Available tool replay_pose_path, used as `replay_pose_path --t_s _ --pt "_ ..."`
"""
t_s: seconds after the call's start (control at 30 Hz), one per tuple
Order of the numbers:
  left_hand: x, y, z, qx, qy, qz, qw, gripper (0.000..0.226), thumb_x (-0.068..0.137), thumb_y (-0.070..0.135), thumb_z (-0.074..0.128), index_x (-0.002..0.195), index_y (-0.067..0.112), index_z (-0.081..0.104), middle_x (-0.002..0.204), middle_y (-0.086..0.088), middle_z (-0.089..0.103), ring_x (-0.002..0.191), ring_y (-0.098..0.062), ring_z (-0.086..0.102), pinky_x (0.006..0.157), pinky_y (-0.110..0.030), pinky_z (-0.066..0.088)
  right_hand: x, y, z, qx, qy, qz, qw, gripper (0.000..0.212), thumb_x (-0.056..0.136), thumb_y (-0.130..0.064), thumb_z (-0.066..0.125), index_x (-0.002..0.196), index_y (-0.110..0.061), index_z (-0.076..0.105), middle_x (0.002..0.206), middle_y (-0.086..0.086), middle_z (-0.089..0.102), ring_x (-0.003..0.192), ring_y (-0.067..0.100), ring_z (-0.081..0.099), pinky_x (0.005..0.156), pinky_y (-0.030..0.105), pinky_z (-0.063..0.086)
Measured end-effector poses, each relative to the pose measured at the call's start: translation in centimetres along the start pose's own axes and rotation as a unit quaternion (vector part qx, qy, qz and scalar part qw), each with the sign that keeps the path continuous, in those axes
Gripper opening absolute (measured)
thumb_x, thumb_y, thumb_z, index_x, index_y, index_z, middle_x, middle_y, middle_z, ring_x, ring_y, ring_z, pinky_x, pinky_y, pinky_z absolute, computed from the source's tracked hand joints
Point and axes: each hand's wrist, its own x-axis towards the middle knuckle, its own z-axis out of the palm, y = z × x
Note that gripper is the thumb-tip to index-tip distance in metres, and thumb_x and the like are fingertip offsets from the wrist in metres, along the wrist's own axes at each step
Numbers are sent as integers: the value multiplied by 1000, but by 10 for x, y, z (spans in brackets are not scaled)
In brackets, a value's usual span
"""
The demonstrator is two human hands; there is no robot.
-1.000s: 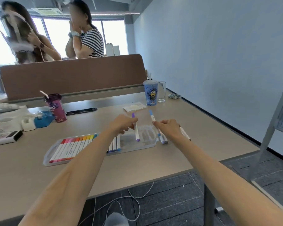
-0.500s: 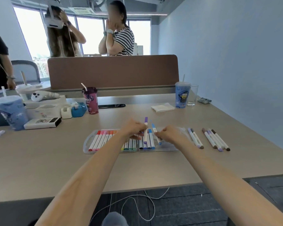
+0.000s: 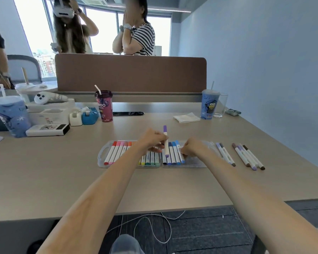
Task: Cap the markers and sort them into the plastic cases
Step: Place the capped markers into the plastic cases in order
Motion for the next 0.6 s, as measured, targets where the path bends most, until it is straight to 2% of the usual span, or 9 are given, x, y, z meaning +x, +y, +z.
replay_pose_path --t_s 0.07,0.13,0.3,0.47,0.6 --pt "-1 1 -2 4 -1 1 1000 14 93 21 62 97 7 64 89 -9 67 69 -14 64 47 -18 51 0 -2 -3 -2 -16 12 1000 18 90 -18 60 98 -4 70 84 7 67 59 14 55 55 24 42" --pt "-2 3 -3 9 -3 -1 1000 13 92 21 62 95 8 64 88 -8 68 70 -14 64 47 -18 52 -1 -3 -7 -9 -25 22 999 20 91 -19 59 95 -4 70 82 6 68 56 12 54 45 24 38" --pt "-4 4 -3 20 -5 -1 1000 10 93 20 62 90 11 63 88 -8 67 68 -13 64 46 -17 50 4 -7 -8 -40 -52 51 996 24 92 -22 62 110 -5 61 72 5 61 56 13 53 44 26 37" --pt "-8 6 5 24 -1 -11 1000 8 93 18 62 91 11 61 86 -7 66 64 -11 63 44 -17 49 7 -6 -9 -45 -60 52 996 20 94 -25 61 104 -10 54 71 5 59 58 14 53 48 27 38" --pt "-12 17 16 39 -14 -24 999 17 92 15 62 104 3 63 87 -7 64 65 -12 64 45 -18 50 10 4 -7 -2 -63 56 996 31 93 -35 61 75 -10 59 78 6 63 71 19 55 72 29 46"
